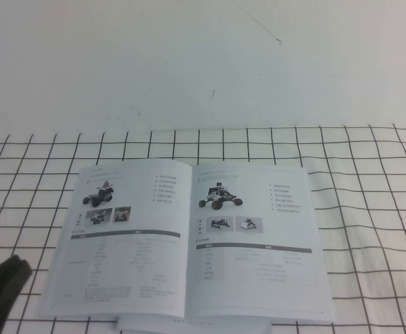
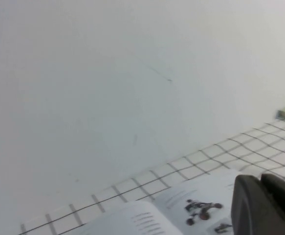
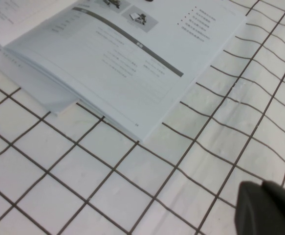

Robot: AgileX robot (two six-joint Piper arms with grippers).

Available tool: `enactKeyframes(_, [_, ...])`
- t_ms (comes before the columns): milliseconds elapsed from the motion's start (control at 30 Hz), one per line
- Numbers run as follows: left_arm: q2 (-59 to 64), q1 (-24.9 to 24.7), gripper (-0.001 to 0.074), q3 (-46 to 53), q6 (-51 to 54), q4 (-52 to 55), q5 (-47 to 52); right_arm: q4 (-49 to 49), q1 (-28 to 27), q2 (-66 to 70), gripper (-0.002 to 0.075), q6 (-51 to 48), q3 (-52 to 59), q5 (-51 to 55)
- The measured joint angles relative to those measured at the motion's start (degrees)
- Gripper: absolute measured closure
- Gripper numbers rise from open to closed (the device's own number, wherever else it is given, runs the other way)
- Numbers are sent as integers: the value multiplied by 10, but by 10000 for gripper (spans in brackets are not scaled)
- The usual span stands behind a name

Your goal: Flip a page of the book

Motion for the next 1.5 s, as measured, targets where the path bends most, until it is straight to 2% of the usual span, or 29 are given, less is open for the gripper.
enactKeyframes(200, [-79, 112, 737, 54, 0, -1, -13, 0, 0, 0, 728, 0, 0, 0])
enactKeyframes(367, [-117, 182, 737, 99, 0, -1, -13, 0, 0, 0, 728, 0, 0, 0])
enactKeyframes(533, [-130, 197, 737, 139, 0, -17, -35, 0, 0, 0, 728, 1, 0, 0])
enactKeyframes(600, [-131, 199, 737, 144, -24, 21, -40, 0, 0, 0, 728, 1, 0, 0])
enactKeyframes(667, [-137, 204, 737, 145, -110, 117, -35, 0, 0, 0, 728, 1, 0, 0])
enactKeyframes(733, [-137, 210, 737, 146, -263, 258, -19, 0, 0, 0, 728, 1, 0, 0])
enactKeyframes(867, [-137, 214, 737, 146, -677, 571, 64, 0, 0, 0, 728, 1, 0, 1])
enactKeyframes(900, [-137, 214, 737, 146, -753, 615, 87, 0, 0, 0, 728, 1, 0, 1])
enactKeyframes(967, [-137, 214, 737, 146, -827, 660, 105, 1, 0, 0, 728, 1, 0, 1])
enactKeyframes(1067, [-138, 214, 737, 146, -829, 691, 107, 1, 0, 0, 728, 1, 0, 1])
enactKeyframes(1267, [-138, 214, 737, 146, -749, 680, 109, 2, 0, 0, 728, 1, 0, 1])
enactKeyframes(1500, [-138, 214, 738, 145, -718, 669, 113, 2, 0, 0, 728, 1, 0, 1])
